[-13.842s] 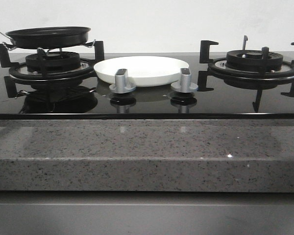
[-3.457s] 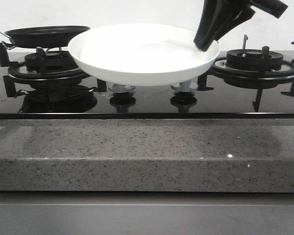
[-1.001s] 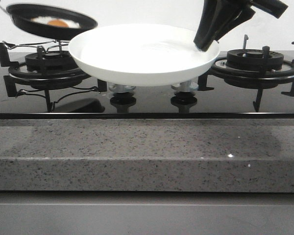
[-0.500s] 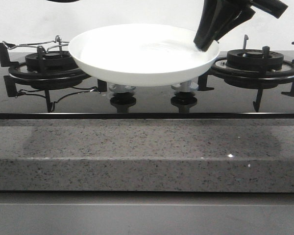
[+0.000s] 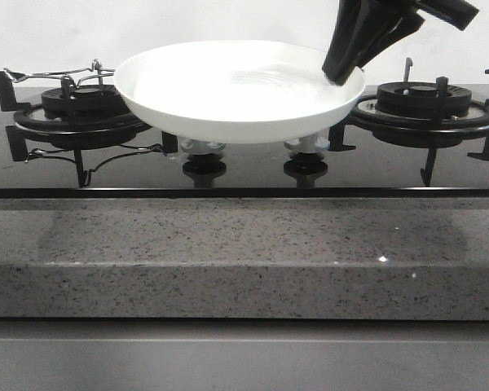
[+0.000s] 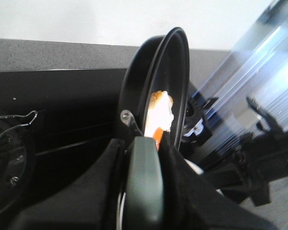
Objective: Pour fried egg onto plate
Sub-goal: 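Tilt the pan over the held plate with the left gripper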
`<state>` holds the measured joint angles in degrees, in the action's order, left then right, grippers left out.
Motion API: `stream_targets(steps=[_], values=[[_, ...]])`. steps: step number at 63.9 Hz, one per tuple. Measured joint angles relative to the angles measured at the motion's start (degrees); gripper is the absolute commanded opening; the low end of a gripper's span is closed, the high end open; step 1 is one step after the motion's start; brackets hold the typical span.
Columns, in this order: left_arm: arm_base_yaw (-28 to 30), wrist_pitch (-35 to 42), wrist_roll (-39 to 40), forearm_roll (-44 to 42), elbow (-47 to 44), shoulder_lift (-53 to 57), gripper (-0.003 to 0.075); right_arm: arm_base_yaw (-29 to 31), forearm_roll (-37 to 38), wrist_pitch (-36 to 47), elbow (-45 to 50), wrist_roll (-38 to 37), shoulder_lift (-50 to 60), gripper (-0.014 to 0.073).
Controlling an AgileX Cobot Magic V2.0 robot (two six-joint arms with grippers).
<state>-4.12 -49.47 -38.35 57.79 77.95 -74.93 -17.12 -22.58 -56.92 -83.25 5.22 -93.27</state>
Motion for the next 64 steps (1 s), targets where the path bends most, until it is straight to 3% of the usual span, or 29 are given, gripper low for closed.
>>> stream_targets(steps=[29,53,64], values=[[-16.3,10.8,-7.7,-19.3,-0.1,0.8,-0.0019,0.0,0.0,0.0,0.0,0.1,0.0,-0.0059],[-17.5,14.5,-7.8,-21.4,-0.1,0.9,-0.0019,0.0,0.0,0.0,0.0,0.1,0.0,-0.0059],[-18.5,14.7,-12.5,-22.3,-0.1,1.4,-0.0019,0.0,0.2,0.0,0.0,0.1,0.0,-0.0059]])
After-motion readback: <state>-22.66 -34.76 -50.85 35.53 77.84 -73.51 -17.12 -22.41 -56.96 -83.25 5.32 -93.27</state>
